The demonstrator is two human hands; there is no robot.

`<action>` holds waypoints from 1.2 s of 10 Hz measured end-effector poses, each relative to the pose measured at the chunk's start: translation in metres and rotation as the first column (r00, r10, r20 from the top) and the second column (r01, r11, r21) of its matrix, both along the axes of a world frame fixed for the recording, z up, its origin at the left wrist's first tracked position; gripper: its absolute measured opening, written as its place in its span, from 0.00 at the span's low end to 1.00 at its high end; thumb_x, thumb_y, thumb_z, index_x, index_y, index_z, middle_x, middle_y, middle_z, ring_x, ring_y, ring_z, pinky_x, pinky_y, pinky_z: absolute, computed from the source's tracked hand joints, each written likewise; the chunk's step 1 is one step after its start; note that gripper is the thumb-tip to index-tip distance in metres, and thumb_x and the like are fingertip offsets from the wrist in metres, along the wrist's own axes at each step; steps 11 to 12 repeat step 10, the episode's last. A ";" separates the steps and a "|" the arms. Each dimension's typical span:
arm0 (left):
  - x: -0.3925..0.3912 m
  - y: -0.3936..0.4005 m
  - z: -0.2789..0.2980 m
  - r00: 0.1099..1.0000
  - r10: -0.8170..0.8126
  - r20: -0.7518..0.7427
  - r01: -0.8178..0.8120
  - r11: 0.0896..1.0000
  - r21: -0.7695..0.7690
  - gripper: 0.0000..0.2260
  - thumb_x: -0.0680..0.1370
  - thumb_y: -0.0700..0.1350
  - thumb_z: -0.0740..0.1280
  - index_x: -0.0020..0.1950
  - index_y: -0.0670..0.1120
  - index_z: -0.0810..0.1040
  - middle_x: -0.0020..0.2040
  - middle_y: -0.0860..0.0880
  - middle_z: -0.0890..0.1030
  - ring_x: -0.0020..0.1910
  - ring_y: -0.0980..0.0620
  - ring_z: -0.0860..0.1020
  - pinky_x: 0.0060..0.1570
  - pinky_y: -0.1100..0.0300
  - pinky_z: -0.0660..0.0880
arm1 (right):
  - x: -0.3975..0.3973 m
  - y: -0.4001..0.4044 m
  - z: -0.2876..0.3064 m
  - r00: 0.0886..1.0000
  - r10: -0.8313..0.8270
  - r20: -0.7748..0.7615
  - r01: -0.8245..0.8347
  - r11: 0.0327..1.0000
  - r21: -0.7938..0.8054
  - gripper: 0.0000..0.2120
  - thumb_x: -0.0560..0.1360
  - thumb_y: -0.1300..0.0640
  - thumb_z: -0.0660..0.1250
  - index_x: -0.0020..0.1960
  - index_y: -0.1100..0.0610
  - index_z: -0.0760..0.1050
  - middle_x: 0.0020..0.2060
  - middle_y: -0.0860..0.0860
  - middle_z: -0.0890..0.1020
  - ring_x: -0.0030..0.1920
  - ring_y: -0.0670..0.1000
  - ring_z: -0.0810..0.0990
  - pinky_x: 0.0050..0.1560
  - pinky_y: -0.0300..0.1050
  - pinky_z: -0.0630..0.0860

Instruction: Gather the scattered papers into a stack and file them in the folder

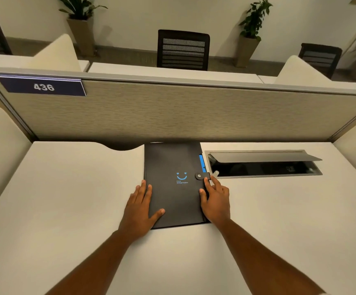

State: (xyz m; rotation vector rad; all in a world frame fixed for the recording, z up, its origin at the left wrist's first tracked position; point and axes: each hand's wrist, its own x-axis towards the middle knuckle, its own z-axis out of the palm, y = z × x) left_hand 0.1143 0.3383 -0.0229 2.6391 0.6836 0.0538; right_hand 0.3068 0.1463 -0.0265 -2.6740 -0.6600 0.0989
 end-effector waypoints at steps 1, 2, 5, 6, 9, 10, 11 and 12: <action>0.003 0.001 0.000 1.000 0.002 -0.011 -0.001 1.000 0.011 0.45 0.70 0.76 0.41 0.79 0.49 0.45 0.80 0.48 0.42 0.79 0.46 0.47 0.74 0.53 0.47 | 0.002 0.000 0.000 1.000 0.011 0.000 -0.011 0.999 -0.030 0.26 0.83 0.42 0.55 0.79 0.48 0.63 0.79 0.47 0.63 0.73 0.55 0.64 0.70 0.47 0.69; 0.003 0.002 -0.001 1.000 -0.002 -0.016 0.002 1.000 0.011 0.46 0.69 0.76 0.40 0.79 0.49 0.45 0.80 0.48 0.42 0.79 0.45 0.47 0.74 0.53 0.48 | 0.002 0.001 0.000 1.000 0.019 0.013 -0.019 0.998 -0.053 0.27 0.83 0.42 0.54 0.80 0.48 0.61 0.79 0.47 0.63 0.73 0.54 0.64 0.69 0.47 0.70; 0.002 0.003 0.013 0.999 0.004 -0.049 -0.007 0.999 -0.049 0.45 0.71 0.73 0.51 0.79 0.49 0.45 0.80 0.49 0.45 0.79 0.46 0.48 0.74 0.54 0.50 | 0.008 -0.002 0.005 0.990 0.095 -0.107 -0.107 0.988 -0.108 0.32 0.83 0.41 0.56 0.82 0.50 0.51 0.82 0.49 0.55 0.76 0.57 0.63 0.75 0.49 0.63; -0.003 -0.001 0.017 0.998 0.024 -0.052 -0.030 0.994 -0.106 0.43 0.74 0.68 0.56 0.79 0.46 0.42 0.80 0.48 0.44 0.79 0.47 0.47 0.75 0.54 0.50 | 0.013 -0.005 0.011 0.958 0.100 -0.271 -0.092 0.995 0.041 0.38 0.81 0.44 0.64 0.82 0.53 0.48 0.80 0.52 0.61 0.76 0.59 0.66 0.75 0.53 0.67; -0.053 -0.048 0.030 0.988 0.096 -0.120 -0.118 0.974 -0.193 0.42 0.77 0.64 0.58 0.78 0.42 0.41 0.80 0.45 0.44 0.78 0.45 0.43 0.76 0.52 0.48 | -0.057 -0.062 0.017 0.940 0.118 -0.321 -0.135 0.990 -0.032 0.43 0.80 0.38 0.60 0.82 0.57 0.43 0.83 0.53 0.50 0.82 0.56 0.48 0.79 0.54 0.55; -0.076 -0.069 0.034 0.978 0.071 -0.195 -0.107 0.978 -0.179 0.42 0.78 0.62 0.58 0.78 0.41 0.39 0.79 0.44 0.40 0.78 0.45 0.41 0.76 0.52 0.47 | -0.080 -0.087 0.021 0.951 0.141 -0.276 -0.185 0.972 -0.142 0.41 0.81 0.36 0.55 0.82 0.56 0.39 0.83 0.52 0.44 0.82 0.55 0.44 0.80 0.55 0.48; -0.076 -0.069 0.034 0.978 0.071 -0.195 -0.107 0.978 -0.179 0.42 0.78 0.62 0.58 0.78 0.41 0.39 0.79 0.44 0.40 0.78 0.45 0.41 0.76 0.52 0.47 | -0.080 -0.087 0.021 0.951 0.141 -0.276 -0.185 0.972 -0.142 0.41 0.81 0.36 0.55 0.82 0.56 0.39 0.83 0.52 0.44 0.82 0.55 0.44 0.80 0.55 0.48; -0.076 -0.069 0.034 0.978 0.071 -0.195 -0.107 0.978 -0.179 0.42 0.78 0.62 0.58 0.78 0.41 0.39 0.79 0.44 0.40 0.78 0.45 0.41 0.76 0.52 0.47 | -0.080 -0.087 0.021 0.951 0.141 -0.276 -0.185 0.972 -0.142 0.41 0.81 0.36 0.55 0.82 0.56 0.39 0.83 0.52 0.44 0.82 0.55 0.44 0.80 0.55 0.48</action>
